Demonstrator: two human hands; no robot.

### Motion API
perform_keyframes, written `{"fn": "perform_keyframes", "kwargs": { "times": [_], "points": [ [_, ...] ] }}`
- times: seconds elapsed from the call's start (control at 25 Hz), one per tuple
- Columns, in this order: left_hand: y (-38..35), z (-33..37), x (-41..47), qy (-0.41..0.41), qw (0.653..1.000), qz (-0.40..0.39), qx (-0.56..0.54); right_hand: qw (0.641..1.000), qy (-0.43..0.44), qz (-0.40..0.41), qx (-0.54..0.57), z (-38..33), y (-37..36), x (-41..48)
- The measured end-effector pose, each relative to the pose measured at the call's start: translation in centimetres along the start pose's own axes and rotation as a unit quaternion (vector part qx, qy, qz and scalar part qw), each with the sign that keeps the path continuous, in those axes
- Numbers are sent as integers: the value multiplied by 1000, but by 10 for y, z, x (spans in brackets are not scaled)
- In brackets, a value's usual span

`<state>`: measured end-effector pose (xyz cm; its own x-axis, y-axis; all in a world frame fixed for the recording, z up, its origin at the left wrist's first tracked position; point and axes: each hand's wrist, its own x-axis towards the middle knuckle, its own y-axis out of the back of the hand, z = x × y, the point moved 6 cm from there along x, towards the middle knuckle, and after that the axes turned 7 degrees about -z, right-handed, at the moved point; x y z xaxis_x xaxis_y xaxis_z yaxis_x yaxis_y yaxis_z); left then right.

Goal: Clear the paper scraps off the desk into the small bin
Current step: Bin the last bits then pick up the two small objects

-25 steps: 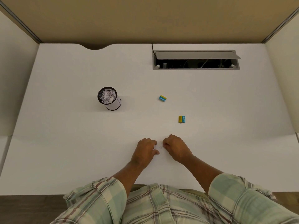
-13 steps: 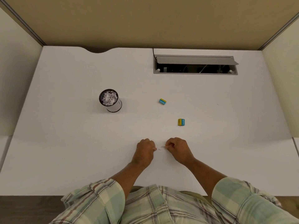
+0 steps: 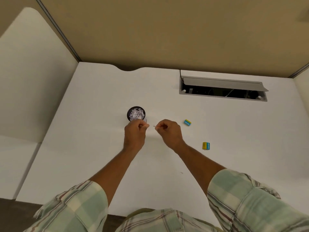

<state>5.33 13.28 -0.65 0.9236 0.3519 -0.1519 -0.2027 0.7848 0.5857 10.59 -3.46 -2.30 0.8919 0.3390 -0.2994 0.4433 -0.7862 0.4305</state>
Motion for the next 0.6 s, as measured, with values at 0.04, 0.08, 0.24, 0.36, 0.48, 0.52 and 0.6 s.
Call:
{"fn": "perform_keyframes", "kwargs": {
  "times": [0.04,0.08,0.24,0.36,0.48,0.52,0.6],
  "points": [
    [12,1,11,5,1000,20,3,1000,9,-3,-6,-16,-6,12],
    [22,2,22,8,999,36,10,1000,17,-5,-15,-30,-12,22],
    [42,-10,56,33,998,28,34,998,2,-16,-67,-60,-37,58],
    [46,-20,68,38,997,3,60,994,-25,-29,-100,-63,-48,74],
    [51,-27,73,48,998,3,47,994,-28,-20,-103,-62,-46,78],
    [53,-29,73,52,998,7,45,994,-30,-13,-103,-61,-44,78],
    [54,-32,74,54,998,6,43,994,-36,-4,-99,-58,-40,77]
  ]
}}
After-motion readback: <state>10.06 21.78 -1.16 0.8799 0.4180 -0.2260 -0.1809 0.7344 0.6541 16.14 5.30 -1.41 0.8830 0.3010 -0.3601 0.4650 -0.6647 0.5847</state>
